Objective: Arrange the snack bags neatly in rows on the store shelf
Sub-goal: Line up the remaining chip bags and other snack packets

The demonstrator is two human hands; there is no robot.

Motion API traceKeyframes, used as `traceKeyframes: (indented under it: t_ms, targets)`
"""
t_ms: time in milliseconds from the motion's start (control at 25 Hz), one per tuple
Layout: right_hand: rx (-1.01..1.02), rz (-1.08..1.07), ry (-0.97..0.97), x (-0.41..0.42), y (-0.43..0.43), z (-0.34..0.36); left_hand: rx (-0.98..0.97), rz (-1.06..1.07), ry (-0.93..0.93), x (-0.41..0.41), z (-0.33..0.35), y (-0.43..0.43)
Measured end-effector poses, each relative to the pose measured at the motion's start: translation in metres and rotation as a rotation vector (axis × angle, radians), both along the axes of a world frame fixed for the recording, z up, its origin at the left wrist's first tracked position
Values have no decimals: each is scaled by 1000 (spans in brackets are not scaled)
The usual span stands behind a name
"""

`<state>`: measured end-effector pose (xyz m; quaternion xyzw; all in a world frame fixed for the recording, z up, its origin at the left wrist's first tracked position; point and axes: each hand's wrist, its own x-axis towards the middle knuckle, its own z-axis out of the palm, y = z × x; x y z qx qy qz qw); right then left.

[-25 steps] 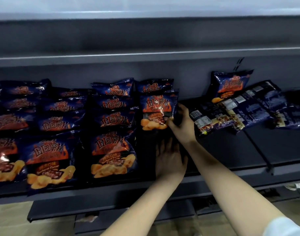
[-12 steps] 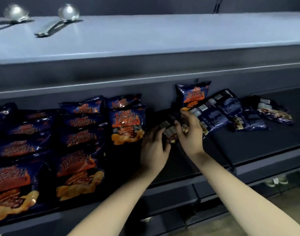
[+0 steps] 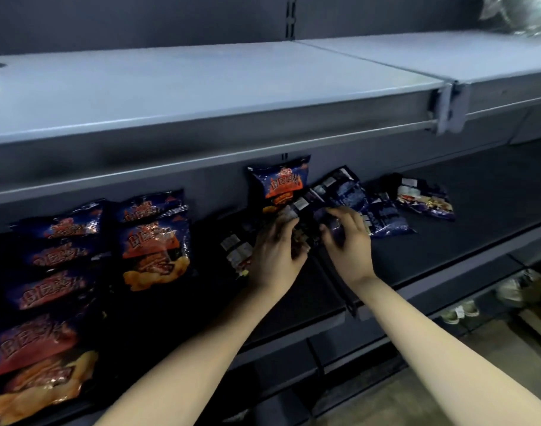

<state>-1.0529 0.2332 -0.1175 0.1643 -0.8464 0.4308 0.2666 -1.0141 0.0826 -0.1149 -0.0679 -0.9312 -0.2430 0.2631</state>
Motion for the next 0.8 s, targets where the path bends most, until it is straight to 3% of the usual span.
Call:
traceKeyframes:
  t_ms: [120,280,480,600,800]
  targets:
    - [43,6,-155,-9,26,-10,-50,-31,-96,-16,-6,21]
    - [256,122,-365,-14,55,-24,-77,-42,-223,-35,-7,43]
    - [338,219,-393,-18,76,-24,-93,-15,-347,-53,-11,63]
    - [329,275,-427,-20,78,-20,-232,75,-419,-63,-20,66]
    - [212,388,-510,-19,84,-19,-233,103,-284,-70,-33,67]
